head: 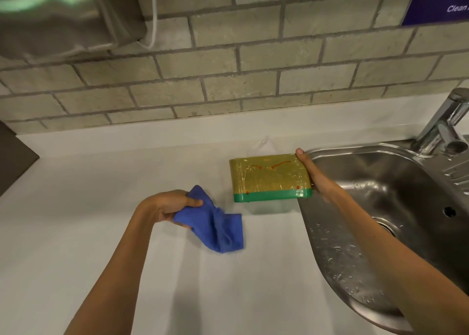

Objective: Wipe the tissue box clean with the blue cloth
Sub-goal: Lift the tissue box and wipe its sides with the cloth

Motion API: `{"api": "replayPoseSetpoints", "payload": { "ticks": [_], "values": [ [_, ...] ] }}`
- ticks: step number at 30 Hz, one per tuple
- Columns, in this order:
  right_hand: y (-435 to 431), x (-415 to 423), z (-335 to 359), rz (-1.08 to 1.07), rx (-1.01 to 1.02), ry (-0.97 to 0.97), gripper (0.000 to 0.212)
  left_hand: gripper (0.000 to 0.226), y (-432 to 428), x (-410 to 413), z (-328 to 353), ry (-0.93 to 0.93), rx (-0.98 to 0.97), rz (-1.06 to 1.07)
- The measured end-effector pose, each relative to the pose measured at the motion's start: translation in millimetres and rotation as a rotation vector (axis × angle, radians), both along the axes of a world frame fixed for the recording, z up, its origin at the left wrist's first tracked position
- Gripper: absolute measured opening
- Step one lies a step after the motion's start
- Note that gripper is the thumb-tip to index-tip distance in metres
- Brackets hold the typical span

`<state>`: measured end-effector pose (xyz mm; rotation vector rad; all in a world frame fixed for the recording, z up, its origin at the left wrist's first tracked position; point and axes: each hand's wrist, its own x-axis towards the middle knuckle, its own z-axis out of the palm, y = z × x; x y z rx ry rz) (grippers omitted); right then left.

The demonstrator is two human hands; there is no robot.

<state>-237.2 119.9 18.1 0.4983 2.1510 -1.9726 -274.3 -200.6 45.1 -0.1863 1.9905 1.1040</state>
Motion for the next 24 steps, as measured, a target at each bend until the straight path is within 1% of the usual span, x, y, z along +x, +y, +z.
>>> {"api": "replayPoseSetpoints", "payload": {
  "ticks": [3, 7, 9, 11, 13, 14, 15, 17, 20, 24],
  "values": [
    [-1, 0, 0, -0.011, 0.009, -0.004, 0.065, 0.032, -8, -7, 5, 0.112, -0.133, -0.040],
    [-3, 2, 3, -0.012, -0.001, -0.004, 0.064, 0.020, -17, -14, -2, 0.307, -0.306, -0.005],
    [-3, 1, 2, -0.018, -0.003, -0.002, 0.064, 0.022, -15, -9, -9, 0.481, -0.497, -0.024],
    [-3, 1, 1, -0.026, -0.004, -0.003, 0.065, 0.023, -4, 7, -17, 0.724, -0.705, -0.019],
    [-4, 0, 0, -0.036, -0.007, -0.007, 0.066, 0.024, 15, 29, -27, 0.965, -0.802, -0.030],
    [-4, 0, 0, -0.039, -0.009, -0.008, 0.067, 0.026, 26, 39, -33, 1.047, -0.794, -0.041],
    [-5, 0, 0, -0.041, -0.010, -0.009, 0.067, 0.027, 35, 48, -40, 1.086, -0.761, -0.058],
    [-6, 1, 1, -0.040, -0.003, -0.007, 0.067, 0.033, 50, 64, -56, 1.061, -0.718, -0.127],
    [-6, 2, 1, -0.045, -0.004, -0.001, 0.066, 0.048, 57, 80, -83, 1.021, -0.762, -0.232],
    [-6, 1, -1, -0.040, -0.011, 0.007, 0.068, 0.074, 56, 80, -99, 1.013, -0.764, -0.203]
  ]
}}
